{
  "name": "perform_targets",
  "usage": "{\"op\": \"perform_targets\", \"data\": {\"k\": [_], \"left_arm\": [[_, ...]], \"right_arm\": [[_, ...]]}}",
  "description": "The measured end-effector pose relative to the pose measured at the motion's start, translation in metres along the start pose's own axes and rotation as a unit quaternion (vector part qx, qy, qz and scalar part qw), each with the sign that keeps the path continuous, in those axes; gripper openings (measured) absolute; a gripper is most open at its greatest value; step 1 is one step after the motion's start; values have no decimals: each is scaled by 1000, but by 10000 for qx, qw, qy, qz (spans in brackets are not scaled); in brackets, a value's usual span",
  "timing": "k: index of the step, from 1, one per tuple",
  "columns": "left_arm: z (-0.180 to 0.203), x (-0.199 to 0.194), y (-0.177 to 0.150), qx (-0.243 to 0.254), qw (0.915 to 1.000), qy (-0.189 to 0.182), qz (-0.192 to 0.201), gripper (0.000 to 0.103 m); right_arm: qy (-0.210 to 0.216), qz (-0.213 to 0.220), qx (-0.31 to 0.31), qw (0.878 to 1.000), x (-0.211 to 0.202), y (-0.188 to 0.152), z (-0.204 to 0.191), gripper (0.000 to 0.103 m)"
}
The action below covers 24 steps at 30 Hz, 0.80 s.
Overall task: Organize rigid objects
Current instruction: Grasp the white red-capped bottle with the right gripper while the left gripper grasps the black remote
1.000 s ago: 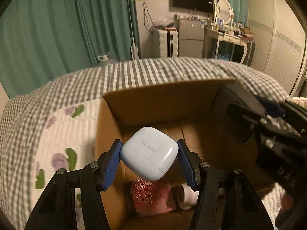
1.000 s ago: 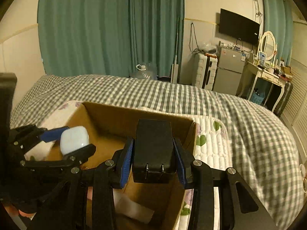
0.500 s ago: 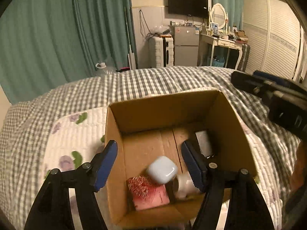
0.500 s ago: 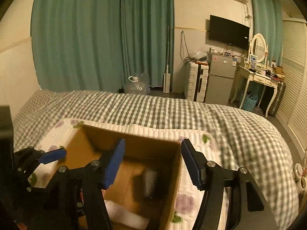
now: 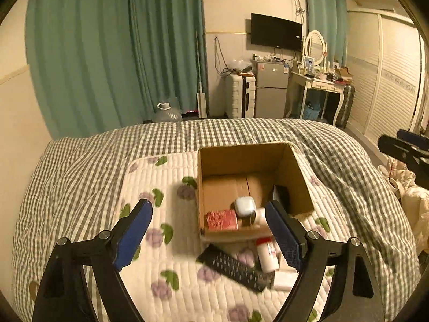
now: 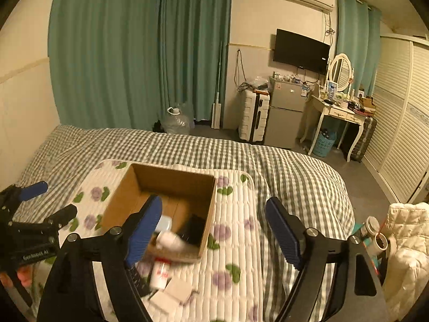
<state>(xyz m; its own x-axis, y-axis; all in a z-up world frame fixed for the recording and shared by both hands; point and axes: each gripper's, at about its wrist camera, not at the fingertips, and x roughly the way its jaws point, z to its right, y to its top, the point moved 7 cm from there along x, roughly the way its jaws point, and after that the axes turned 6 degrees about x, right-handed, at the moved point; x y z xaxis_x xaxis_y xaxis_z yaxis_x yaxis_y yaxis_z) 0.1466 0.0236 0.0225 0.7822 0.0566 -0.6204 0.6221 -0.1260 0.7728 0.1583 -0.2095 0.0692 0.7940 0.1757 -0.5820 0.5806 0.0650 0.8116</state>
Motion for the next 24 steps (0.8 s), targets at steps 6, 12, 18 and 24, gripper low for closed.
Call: {"op": "perform_targets", "data": {"k": [6, 12, 18, 24], "left_arm": [[1, -1, -39, -150, 9997, 76, -154, 88], [-5, 42, -90, -546, 9972, -10, -503, 88], [-23, 93, -125, -690, 9921, 295, -1010, 88], [-23, 125, -144, -734, 9890, 260, -1259, 88]], "right_arm": [[60, -159, -131, 9998, -23, -39, -15, 85], [366, -747, -121, 9965, 31, -96, -38, 84], [364, -1508, -262, 9876, 124, -147, -56, 84], [655, -2178, -330, 9732, 184, -199, -76, 57]]}}
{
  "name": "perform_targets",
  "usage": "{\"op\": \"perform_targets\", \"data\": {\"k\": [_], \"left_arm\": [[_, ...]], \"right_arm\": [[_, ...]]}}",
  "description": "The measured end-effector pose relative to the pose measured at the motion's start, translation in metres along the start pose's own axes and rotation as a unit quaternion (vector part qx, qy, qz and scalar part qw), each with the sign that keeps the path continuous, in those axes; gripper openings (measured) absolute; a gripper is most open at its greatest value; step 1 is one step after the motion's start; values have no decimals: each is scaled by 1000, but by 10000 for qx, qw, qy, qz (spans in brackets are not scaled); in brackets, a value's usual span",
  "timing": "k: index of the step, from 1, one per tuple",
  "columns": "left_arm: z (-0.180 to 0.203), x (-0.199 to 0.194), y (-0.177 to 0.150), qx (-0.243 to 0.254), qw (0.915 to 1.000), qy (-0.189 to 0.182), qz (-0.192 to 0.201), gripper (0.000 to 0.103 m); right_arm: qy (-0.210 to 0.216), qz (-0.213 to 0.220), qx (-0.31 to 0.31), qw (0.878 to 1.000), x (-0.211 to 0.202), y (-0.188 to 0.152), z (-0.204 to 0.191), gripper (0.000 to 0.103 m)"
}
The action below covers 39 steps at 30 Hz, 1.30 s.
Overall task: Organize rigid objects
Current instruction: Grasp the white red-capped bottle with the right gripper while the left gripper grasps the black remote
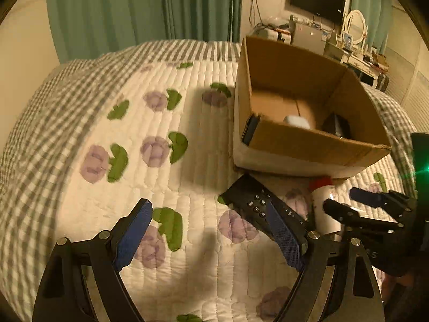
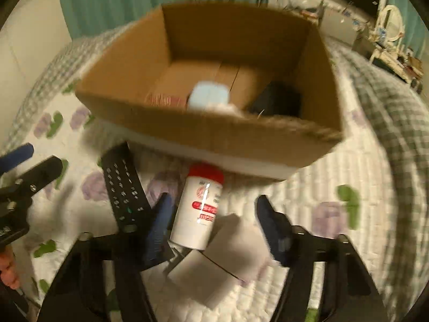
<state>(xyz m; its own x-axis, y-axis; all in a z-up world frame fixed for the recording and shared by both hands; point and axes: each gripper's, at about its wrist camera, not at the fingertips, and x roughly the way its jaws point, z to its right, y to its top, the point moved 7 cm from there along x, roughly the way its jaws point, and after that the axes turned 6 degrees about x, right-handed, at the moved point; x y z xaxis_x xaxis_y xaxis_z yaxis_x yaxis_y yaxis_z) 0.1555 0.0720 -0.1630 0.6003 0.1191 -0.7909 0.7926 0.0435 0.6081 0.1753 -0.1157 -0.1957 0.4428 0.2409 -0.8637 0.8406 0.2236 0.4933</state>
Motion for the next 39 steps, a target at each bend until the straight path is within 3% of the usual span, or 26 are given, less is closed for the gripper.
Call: {"op": "perform_targets", "data": {"k": [3, 6, 7, 15, 20, 24, 30, 33, 35, 39], "left_arm": [[5, 8, -6, 59, 9999, -42, -115, 88], [9, 8, -13, 78, 9998, -89, -175, 88], [10, 7, -15, 66, 9997, -107, -198, 88], [44, -9, -15, 75, 9986, -379, -351, 88], [65, -3, -15, -5, 9978, -290, -590, 88], [75, 15, -22, -269, 9957, -210, -861, 88], [91, 43, -17, -284, 9941, -82, -1047, 88], [93, 60, -15, -249, 9929, 38, -1166, 81], [92, 65, -18, -266, 9923, 97, -1209, 70], [88, 54, -18, -454, 9926, -142, -1116, 49]], "right_arm": [[105, -185, 123, 9997, 20, -4, -1, 57], [12, -118, -83, 9999, 30, -6, -7, 42], [5, -88, -116, 9999, 28, -5, -10, 41], [-31, 324, 223, 9992, -35, -8, 3, 36], [-191, 373, 345, 9985, -62, -4, 29, 36], [-463, 240, 427, 9977, -59, -3, 58, 36], [-358, 227, 659, 9969, -49, -3, 73, 36], [-233, 227, 696, 9970, -41, -2, 70, 36], [-128, 205, 709, 9972, -39, -2, 69, 36], [-153, 190, 653, 9976, -37, -4, 67, 36]]}}
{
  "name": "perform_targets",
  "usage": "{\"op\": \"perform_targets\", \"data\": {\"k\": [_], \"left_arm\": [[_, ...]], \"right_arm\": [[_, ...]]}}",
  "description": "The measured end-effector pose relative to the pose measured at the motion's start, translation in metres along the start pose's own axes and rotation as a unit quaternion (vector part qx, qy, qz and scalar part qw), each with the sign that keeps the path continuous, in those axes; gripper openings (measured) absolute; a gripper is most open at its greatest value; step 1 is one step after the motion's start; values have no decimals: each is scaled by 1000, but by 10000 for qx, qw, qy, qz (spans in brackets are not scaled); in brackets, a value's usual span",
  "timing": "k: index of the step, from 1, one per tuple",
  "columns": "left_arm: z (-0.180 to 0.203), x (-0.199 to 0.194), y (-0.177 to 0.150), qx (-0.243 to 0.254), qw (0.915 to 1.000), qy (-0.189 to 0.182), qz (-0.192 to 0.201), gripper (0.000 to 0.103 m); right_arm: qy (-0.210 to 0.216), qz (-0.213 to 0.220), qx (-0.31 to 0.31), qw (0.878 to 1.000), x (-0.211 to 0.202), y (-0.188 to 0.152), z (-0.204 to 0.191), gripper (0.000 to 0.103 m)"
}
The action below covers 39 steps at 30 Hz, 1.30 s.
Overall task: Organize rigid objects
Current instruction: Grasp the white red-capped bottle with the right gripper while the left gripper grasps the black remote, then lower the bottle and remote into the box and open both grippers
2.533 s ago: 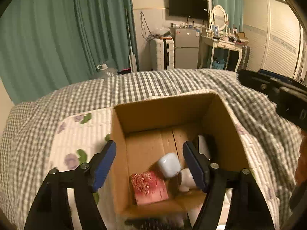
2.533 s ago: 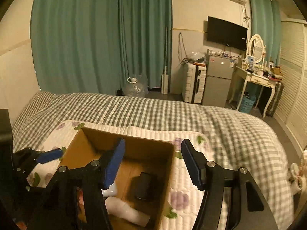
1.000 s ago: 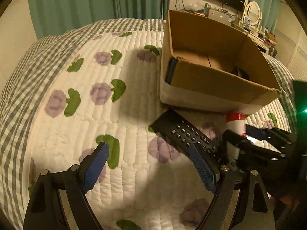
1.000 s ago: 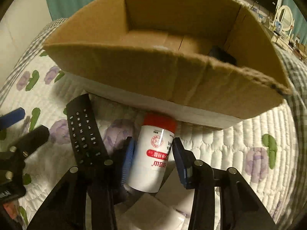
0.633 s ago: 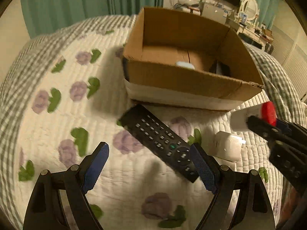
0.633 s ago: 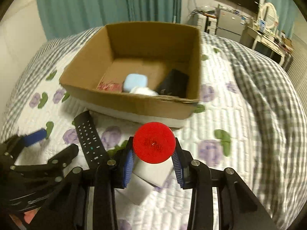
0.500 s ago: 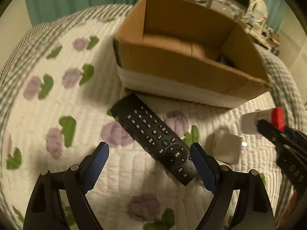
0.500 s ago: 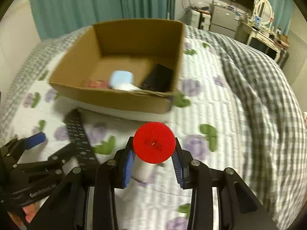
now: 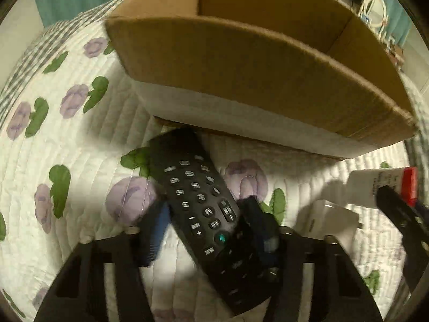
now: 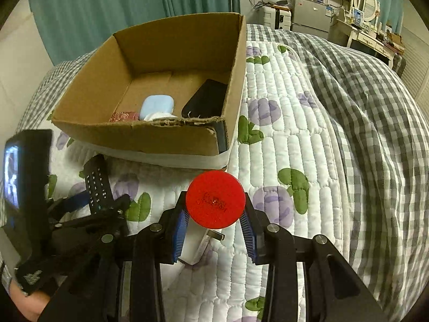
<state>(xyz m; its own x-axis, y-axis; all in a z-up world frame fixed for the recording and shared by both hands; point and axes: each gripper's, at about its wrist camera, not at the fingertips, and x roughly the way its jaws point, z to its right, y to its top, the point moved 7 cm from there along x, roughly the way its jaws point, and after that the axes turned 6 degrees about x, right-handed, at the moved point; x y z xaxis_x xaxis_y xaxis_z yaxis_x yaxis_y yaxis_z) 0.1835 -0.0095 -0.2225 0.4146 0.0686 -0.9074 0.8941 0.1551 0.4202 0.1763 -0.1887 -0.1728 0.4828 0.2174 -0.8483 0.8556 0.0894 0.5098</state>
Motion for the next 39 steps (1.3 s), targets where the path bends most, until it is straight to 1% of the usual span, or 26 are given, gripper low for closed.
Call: {"op": "perform_targets", "data": {"k": [1, 2, 6, 10, 14, 18, 21, 24, 27, 29, 33, 35, 37, 39], "left_arm": [[0, -4, -2, -4, 10000, -85, -11, 44], [-1, -8, -3, 10, 9999, -138, -11, 42], [-4, -28, -12, 107, 9993, -345, 32, 42], [-9, -54, -22, 295, 9986, -415, 154, 42], [-14, -82, -23, 436, 9975, -422, 370, 42], [-14, -107, -15, 546, 9955, -507, 593, 42], [-9, -134, 2, 721, 9918, -533, 914, 42], [-8, -158, 25, 786, 9878, -614, 1195, 42], [-7, -173, 48, 856, 9842, -553, 1448, 42], [-4, -177, 70, 947, 9809, -485, 1627, 42], [-3, -165, 100, 996, 9794, -464, 1695, 42], [-1, -151, 116, 1005, 9798, -430, 1673, 42], [1, -131, 129, 1037, 9810, -382, 1595, 42], [4, -117, 136, 1049, 9819, -373, 1532, 42]], "right_arm": [[0, 5, 6, 10000, -1, 0, 0, 36], [12, 13, 21, 10000, -2, 0, 0, 36], [-9, 106, -1, 9999, -14, 1, -1, 36], [-32, 185, -55, 9998, -32, 1, -6, 36], [-47, 326, -228, 9992, -53, 4, -20, 36], [-66, 466, -409, 9981, -77, 7, -36, 36], [-122, 593, -597, 9964, -97, 16, -47, 36], [-88, 812, -760, 9938, -119, 37, -59, 36], [-58, 972, -885, 9913, -133, 62, -66, 36], [-43, 1037, -932, 9902, -135, 78, -69, 36], [17, 1024, -991, 9898, -126, 110, -71, 36], [14, 939, -1055, 9900, -110, 124, -71, 36], [24, 834, -1079, 9907, -94, 131, -68, 36], [-9, 664, -1141, 9913, -68, 137, -66, 36]]}}
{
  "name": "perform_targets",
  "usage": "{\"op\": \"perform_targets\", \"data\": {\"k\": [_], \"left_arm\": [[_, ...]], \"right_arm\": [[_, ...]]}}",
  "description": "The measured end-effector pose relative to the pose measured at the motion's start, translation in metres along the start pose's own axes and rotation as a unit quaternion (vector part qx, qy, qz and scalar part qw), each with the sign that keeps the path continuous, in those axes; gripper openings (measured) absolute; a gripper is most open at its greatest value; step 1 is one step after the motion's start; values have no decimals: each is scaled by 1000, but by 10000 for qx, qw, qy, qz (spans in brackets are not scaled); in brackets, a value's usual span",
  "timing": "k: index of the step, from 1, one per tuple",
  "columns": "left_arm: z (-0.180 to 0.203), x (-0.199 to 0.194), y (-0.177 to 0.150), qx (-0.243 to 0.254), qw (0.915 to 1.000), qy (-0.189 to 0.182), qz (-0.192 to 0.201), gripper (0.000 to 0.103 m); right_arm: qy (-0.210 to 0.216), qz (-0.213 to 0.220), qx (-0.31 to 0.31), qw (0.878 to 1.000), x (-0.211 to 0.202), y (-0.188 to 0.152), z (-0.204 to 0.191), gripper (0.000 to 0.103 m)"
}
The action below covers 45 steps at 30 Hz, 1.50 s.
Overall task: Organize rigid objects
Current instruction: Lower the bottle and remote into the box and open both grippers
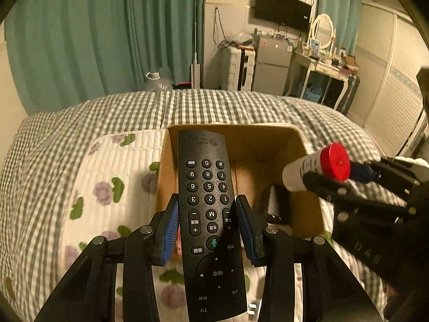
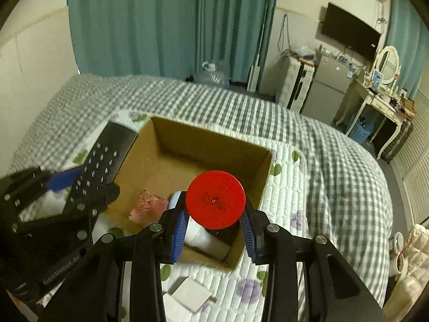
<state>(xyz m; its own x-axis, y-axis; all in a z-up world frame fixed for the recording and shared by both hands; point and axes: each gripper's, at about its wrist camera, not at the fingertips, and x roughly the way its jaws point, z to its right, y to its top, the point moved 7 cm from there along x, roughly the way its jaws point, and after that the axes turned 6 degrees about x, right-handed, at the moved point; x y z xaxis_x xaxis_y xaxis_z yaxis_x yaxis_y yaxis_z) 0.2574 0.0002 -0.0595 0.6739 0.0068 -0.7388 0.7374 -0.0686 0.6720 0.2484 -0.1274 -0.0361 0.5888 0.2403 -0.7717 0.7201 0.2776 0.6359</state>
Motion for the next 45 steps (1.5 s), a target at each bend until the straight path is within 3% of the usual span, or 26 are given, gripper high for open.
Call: {"op": "perform_targets", "data": {"k": [8, 16, 17, 18, 19, 23, 29, 33, 35, 37, 39, 45], "left_arm": [[-4, 68, -3, 61, 9997, 59, -238, 42], [-4, 89, -8, 62, 9996, -36, -273, 42], [-2, 87, -8, 78, 9996, -42, -272, 44], [-1, 86, -8, 101, 9995, -40, -300, 44], [0, 83, -8, 128, 9994, -37, -315, 46], [2, 61, -3, 231, 9994, 103, -252, 64], [2, 0, 5, 152, 9996, 236, -92, 75], [5, -48, 5, 151, 9993, 328, 81, 77], [7, -70, 0, 105, 9993, 321, 188, 85], [10, -91, -6, 48, 9990, 325, 291, 87], [10, -103, -11, 74, 9988, 361, 324, 87], [8, -110, -36, -194, 9977, 595, 266, 90]], "right_arm": [[132, -417, 45, 9990, 79, -12, 10, 36], [486, -458, 79, 9977, 107, -14, 11, 37], [489, -361, 121, 9981, 104, -10, 13, 40], [454, -283, 157, 9984, 102, -7, 14, 55], [411, -165, 228, 9988, 97, -3, 17, 68], [398, 142, 623, 9972, 67, 13, 34, 69], [40, 363, 635, 9973, 6, 18, 49, 76], [-259, 418, 139, 9987, -46, 10, 49, 82], [-412, 502, -55, 9979, -74, 4, 50, 83], [-481, 589, -151, 9970, -99, -2, 51, 89], [-514, 686, -157, 9962, -120, -8, 53, 96], [-371, 708, -104, 9967, -151, -38, 65, 101]]}}
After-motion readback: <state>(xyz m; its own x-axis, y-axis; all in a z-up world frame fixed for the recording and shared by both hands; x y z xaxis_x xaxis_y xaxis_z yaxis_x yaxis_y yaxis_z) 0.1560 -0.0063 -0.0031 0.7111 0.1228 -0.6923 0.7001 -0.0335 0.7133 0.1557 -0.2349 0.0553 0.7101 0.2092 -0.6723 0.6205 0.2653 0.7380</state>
